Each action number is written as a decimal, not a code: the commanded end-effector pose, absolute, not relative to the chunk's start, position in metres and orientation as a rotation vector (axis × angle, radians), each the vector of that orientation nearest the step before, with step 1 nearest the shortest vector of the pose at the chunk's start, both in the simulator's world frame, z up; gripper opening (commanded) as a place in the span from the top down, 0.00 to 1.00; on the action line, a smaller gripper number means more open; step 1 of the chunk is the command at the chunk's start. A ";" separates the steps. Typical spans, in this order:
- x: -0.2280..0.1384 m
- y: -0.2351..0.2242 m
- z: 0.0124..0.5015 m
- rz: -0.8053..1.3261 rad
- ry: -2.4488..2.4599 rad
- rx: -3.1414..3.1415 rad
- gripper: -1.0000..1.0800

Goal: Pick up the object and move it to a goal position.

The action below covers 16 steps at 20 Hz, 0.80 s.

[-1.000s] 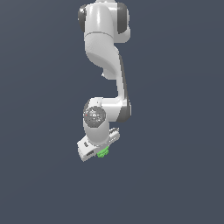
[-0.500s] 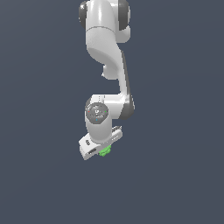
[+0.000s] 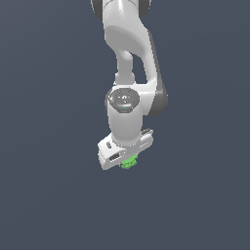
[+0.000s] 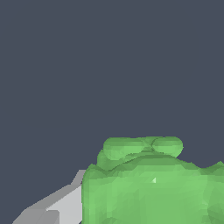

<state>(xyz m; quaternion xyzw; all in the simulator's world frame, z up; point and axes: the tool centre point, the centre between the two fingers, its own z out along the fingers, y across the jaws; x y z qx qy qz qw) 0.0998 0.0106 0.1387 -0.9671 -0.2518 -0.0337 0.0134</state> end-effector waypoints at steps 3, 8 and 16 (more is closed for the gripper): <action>0.102 0.041 0.191 -0.160 -0.709 -3.014 1.00; 0.106 0.073 0.249 -0.218 -0.624 -3.014 1.00; 0.112 0.117 0.340 -0.307 -0.493 -3.009 1.00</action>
